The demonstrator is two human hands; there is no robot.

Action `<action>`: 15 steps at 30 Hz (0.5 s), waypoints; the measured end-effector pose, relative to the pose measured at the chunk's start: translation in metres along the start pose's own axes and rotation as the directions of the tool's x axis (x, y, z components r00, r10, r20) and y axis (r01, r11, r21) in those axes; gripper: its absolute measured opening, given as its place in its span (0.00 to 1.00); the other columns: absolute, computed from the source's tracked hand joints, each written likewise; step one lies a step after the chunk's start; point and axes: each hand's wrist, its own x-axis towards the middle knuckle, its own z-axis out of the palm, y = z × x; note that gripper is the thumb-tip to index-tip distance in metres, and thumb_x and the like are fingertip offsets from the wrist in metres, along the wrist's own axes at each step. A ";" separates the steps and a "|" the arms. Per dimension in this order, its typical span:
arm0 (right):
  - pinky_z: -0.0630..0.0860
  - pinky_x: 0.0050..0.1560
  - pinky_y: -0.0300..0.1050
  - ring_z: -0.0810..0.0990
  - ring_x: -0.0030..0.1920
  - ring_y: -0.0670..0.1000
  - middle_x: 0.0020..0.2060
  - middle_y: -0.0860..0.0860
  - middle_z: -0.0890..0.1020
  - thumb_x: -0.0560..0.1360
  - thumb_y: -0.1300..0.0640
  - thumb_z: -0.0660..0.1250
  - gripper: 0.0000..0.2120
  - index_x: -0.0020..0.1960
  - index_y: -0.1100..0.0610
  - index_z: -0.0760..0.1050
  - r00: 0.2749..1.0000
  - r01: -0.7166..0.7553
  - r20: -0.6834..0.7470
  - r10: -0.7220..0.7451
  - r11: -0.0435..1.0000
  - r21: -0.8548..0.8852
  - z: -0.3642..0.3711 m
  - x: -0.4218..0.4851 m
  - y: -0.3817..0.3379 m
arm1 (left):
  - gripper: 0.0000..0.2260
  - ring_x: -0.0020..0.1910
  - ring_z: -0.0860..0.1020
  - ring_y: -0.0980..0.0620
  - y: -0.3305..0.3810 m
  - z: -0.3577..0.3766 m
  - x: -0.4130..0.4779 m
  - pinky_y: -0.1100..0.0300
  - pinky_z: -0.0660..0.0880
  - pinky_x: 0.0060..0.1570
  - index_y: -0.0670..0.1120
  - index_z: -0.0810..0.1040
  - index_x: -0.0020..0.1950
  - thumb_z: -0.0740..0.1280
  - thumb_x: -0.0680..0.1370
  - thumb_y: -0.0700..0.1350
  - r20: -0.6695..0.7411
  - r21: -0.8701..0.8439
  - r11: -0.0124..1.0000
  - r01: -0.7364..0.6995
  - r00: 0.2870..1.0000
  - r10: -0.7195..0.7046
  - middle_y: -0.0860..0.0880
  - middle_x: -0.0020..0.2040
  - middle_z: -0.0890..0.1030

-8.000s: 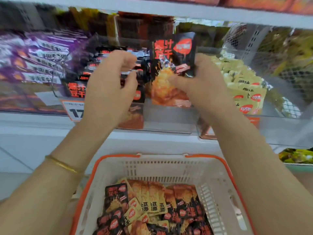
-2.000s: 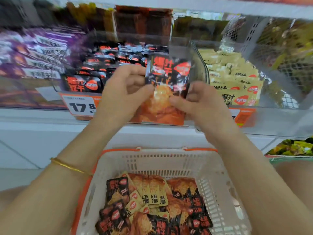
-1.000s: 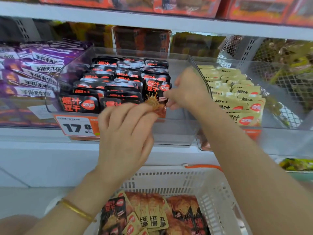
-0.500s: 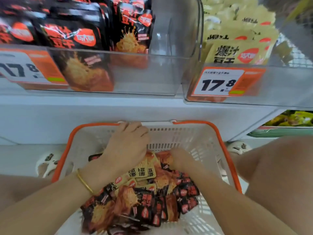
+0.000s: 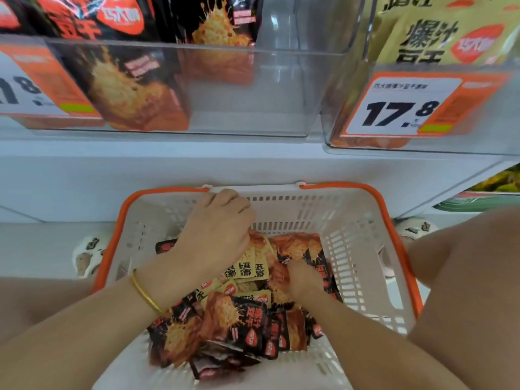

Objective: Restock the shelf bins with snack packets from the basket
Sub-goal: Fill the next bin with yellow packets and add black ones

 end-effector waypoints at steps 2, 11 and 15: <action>0.68 0.33 0.42 0.71 0.31 0.50 0.30 0.51 0.69 0.77 0.57 0.65 0.16 0.33 0.56 0.65 0.999 -0.034 0.003 0.034 0.993 0.113 -0.024 -0.003 0.004 | 0.15 0.48 0.77 0.46 0.002 -0.002 0.003 0.51 0.74 0.48 0.46 0.81 0.41 0.55 0.70 0.44 0.010 -0.012 1.000 0.012 1.000 -0.012 0.50 0.43 0.82; 0.79 0.27 0.42 0.77 0.24 0.47 0.27 0.53 0.78 0.77 0.69 0.62 0.10 0.38 0.60 0.70 0.996 -0.066 0.072 -0.054 0.105 0.992 -0.142 -0.065 0.003 | 0.13 0.44 0.77 0.51 0.003 -0.021 0.012 0.57 0.75 0.43 0.42 0.69 0.59 0.62 0.79 0.48 0.368 -0.424 0.787 0.448 0.879 -0.302 0.47 0.49 0.78; 0.81 0.39 0.47 0.81 0.36 0.53 0.42 0.59 0.81 0.76 0.69 0.63 0.07 0.53 0.63 0.73 0.972 -0.055 0.053 -0.229 -0.003 0.998 -0.157 -0.084 -0.004 | 0.10 0.45 0.80 0.46 -0.007 -0.041 0.011 0.51 0.80 0.44 0.41 0.74 0.55 0.69 0.76 0.41 0.464 -0.739 0.352 0.574 0.813 -0.353 0.41 0.49 0.80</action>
